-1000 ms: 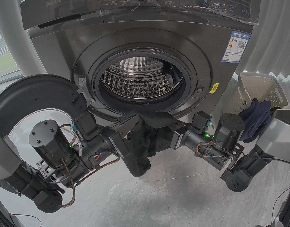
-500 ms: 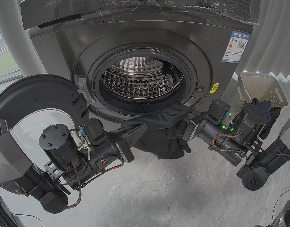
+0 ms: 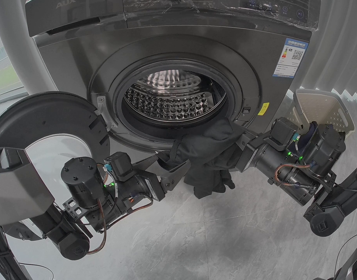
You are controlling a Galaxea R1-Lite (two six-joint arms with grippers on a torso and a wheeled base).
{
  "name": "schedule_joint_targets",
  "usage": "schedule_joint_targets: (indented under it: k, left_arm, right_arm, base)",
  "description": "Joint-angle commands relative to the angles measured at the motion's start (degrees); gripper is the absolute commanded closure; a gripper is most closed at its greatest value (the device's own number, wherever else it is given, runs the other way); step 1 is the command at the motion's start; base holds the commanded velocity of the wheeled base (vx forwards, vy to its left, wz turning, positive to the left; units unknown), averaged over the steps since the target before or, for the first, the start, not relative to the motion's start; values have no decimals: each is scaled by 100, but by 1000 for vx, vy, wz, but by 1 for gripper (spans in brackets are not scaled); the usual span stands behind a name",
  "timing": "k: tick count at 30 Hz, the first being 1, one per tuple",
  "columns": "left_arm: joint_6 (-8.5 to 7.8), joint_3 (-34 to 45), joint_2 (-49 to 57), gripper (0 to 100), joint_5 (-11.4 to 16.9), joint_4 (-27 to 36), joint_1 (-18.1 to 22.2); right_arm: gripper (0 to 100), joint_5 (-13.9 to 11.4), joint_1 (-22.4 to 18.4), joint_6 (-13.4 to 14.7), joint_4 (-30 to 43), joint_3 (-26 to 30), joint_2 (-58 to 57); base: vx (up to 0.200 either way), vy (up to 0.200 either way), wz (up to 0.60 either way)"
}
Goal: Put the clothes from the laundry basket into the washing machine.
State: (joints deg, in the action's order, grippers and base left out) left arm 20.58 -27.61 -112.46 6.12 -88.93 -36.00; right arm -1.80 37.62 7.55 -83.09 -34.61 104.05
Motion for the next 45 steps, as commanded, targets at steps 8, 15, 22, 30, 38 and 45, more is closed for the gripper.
schedule_joint_targets:
  k: [8, 15, 22, 30, 38, 45]
  left_arm:
    - [-27, 45, -206, 0, -32, -1, 278]
    - [-54, 300, -312, 0, -23, -10, 251]
    - [-221, 617, -479, 0, 12, -10, 234]
    - [-344, 564, -619, 0, 21, -28, 119]
    - [-528, 476, -584, 0, 56, -28, -302]
    - [-608, 371, -699, 0, 56, -28, -557]
  right_arm:
    - [100, 5, 0, 10, -5, 24, -86]
    - [100, 5, 8, 28, -5, 7, -60]
    - [100, 13, 17, 45, -5, 7, -51]
    - [100, 22, 17, 54, -5, 42, -34]
    - [100, 57, -18, 63, -14, -90, 239]
    - [100, 66, -44, 63, -5, -345, 459]
  base:
    - [0, 0, 0]
    - [0, 0, 0]
    - [0, 0, 0]
    - [0, 0, 0]
    - [0, 0, 0]
    - [0, 0, 0]
